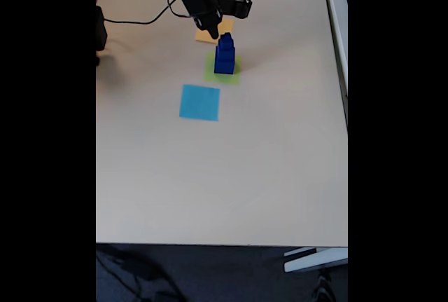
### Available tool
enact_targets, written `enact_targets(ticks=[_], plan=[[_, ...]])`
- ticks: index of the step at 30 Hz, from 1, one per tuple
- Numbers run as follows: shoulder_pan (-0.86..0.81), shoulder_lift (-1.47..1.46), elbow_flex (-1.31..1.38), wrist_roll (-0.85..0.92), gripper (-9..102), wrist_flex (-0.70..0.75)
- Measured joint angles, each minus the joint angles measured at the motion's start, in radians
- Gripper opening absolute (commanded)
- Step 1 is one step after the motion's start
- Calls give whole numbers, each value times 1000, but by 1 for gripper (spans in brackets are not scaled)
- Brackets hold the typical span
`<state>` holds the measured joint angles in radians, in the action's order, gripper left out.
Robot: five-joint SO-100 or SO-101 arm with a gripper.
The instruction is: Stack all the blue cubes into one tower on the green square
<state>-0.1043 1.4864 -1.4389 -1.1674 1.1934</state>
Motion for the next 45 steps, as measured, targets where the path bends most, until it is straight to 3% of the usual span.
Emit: enact_targets(ticks=[45], plan=[[0,-49,80,21,0,55]])
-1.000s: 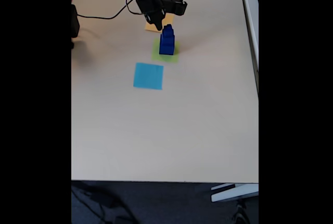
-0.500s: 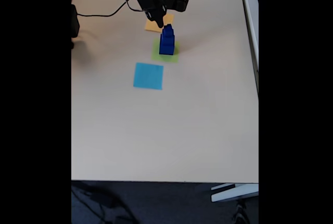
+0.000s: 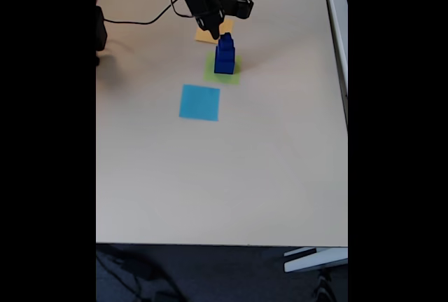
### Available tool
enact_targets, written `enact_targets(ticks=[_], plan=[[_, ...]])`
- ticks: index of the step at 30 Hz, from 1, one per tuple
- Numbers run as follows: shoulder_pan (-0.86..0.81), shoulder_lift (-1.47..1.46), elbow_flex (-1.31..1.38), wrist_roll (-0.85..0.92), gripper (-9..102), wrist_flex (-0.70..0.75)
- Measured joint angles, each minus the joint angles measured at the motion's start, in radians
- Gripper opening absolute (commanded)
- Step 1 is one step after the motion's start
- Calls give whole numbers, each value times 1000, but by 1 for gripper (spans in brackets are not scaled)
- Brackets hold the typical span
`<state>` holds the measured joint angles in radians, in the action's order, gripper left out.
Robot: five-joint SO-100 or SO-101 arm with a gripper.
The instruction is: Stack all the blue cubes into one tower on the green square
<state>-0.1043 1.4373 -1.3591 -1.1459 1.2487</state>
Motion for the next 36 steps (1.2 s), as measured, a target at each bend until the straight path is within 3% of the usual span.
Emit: enact_targets(ticks=[36], plan=[[-9,-9,37,15,0,0]])
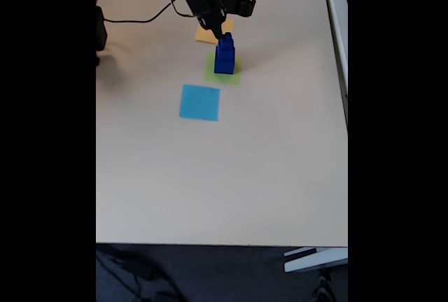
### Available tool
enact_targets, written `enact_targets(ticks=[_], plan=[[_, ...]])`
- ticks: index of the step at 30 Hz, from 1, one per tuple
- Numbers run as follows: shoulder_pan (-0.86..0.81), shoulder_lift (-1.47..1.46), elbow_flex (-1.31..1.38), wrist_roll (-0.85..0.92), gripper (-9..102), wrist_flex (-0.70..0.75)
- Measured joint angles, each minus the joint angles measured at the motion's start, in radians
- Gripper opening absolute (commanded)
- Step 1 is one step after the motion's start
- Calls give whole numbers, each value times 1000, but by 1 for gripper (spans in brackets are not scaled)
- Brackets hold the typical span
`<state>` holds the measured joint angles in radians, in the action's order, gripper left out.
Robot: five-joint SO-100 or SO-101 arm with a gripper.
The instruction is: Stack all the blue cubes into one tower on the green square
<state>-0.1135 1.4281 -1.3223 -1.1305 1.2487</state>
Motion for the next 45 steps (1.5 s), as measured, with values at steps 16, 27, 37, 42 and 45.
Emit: enact_targets(ticks=[16,27,37,42,45], plan=[[0,-9,20,8,0,0],[8,-9,20,-35,0,3],[57,-9,166,-94,0,196],[78,-9,256,-106,0,284],[78,-9,307,-106,0,333]])
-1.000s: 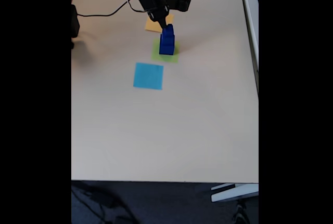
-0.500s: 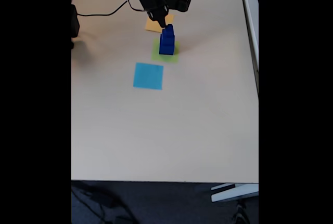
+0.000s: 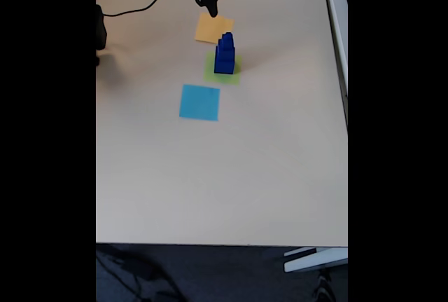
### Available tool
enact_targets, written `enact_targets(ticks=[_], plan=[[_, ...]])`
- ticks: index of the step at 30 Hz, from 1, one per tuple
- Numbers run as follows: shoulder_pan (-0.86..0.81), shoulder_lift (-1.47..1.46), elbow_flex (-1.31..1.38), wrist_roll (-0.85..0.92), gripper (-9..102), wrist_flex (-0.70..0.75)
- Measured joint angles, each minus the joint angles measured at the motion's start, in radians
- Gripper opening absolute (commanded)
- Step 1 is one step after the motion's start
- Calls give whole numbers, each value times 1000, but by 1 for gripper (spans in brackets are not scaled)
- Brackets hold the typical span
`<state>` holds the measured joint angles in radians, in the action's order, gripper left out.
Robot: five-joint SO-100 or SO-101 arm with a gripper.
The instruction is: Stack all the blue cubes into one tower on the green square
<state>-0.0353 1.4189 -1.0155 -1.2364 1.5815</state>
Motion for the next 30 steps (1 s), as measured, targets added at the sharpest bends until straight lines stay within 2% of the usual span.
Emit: enact_targets(ticks=[17,30], plan=[[-87,0,67,-14,0,87],[-129,2,51,-20,0,74]])
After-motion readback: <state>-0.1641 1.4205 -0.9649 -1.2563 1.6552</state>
